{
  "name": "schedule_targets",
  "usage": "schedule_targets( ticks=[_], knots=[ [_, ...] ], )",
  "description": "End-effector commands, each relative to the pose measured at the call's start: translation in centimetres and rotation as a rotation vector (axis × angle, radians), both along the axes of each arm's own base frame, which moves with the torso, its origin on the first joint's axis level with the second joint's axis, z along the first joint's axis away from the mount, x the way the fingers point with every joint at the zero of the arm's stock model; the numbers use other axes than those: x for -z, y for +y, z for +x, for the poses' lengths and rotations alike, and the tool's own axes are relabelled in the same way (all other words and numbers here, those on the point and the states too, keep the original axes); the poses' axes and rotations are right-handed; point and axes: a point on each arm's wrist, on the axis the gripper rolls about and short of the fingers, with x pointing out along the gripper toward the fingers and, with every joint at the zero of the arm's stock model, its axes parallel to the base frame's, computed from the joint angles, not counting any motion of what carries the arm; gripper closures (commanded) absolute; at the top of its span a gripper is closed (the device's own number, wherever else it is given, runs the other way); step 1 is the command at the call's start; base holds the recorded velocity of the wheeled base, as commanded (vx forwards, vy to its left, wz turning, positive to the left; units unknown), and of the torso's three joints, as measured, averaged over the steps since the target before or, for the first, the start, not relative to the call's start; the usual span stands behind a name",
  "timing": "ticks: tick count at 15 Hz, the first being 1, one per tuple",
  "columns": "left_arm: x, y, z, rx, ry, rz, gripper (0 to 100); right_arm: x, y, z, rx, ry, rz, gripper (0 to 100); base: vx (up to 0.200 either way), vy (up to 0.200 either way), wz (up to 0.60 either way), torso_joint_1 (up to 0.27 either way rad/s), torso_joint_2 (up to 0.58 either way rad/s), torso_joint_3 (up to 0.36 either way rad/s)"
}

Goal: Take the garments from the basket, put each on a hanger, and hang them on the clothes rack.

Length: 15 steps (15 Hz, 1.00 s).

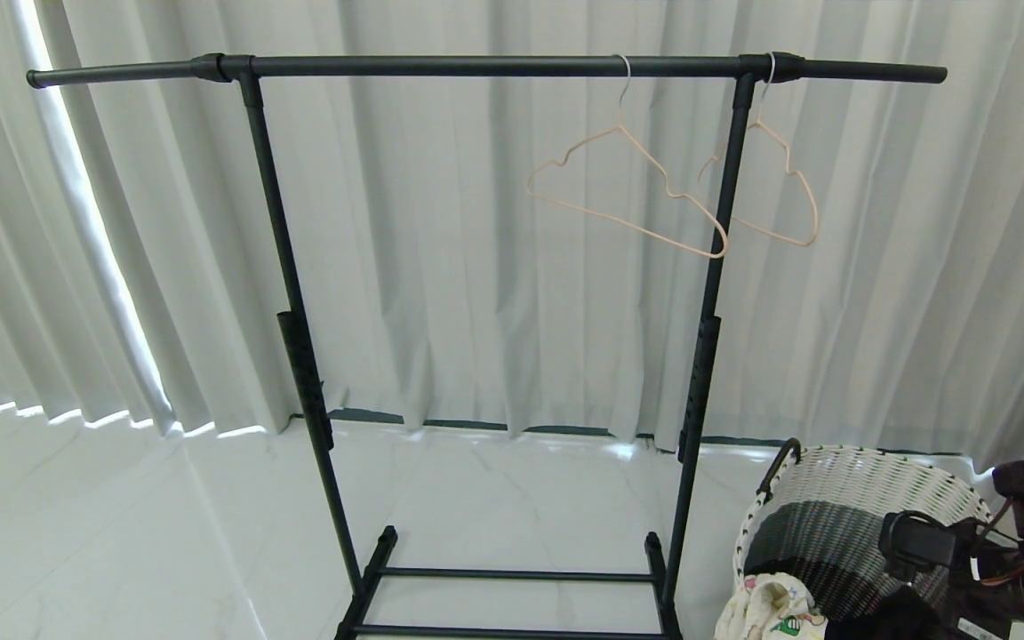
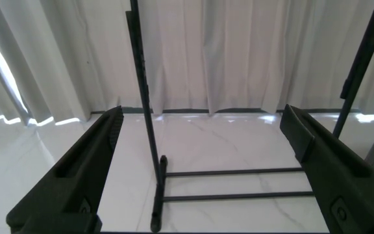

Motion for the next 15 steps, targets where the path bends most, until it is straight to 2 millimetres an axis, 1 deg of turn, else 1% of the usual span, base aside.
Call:
schedule_targets(
  ticks=[1,4,5,8,10,13,14,15],
  knots=[
    [0.0,0.0,0.0,0.0,0.002,0.0,0,1.8,-0.1,0.5,0.003,0.046,0.0,0,0.0,0.0,0.0,0.0,0.0,0.0],
    [0.0,0.0,0.0,0.0,0.001,0.002,0,2.0,-0.1,0.8,0.002,0.031,0.003,0,0.0,0.0,0.0,0.0,0.0,0.0],
    [0.0,0.0,0.0,0.0,0.001,0.002,0,1.9,-0.1,0.8,0.0,0.025,0.01,100,0.0,0.0,0.0,0.0,0.0,0.0],
    [0.0,0.0,0.0,0.0,0.002,0.0,0,1.5,-0.1,1.0,-0.009,-0.045,0.019,100,0.0,0.0,0.0,0.0,0.0,0.0],
    [0.0,0.0,0.0,0.0,0.002,0.0,0,0.7,0.0,0.5,0.011,-0.093,0.024,100,0.0,0.0,0.0,0.0,0.0,0.0],
    [0.0,0.0,0.0,0.0,0.001,0.002,0,-1.4,0.3,-1.9,0.052,-0.155,0.059,100,0.0,0.0,0.0,0.0,0.0,0.0],
    [0.0,0.0,0.0,0.0,0.002,0.0,0,-2.8,0.7,-4.2,0.111,-0.182,0.122,100,0.0,0.0,0.0,0.0,0.0,0.0],
    [0.0,0.0,0.0,0.0,0.001,0.002,0,-4.1,1.0,-5.7,0.151,-0.206,0.167,100,0.0,0.0,0.0,0.0,0.0,0.0]
  ],
)
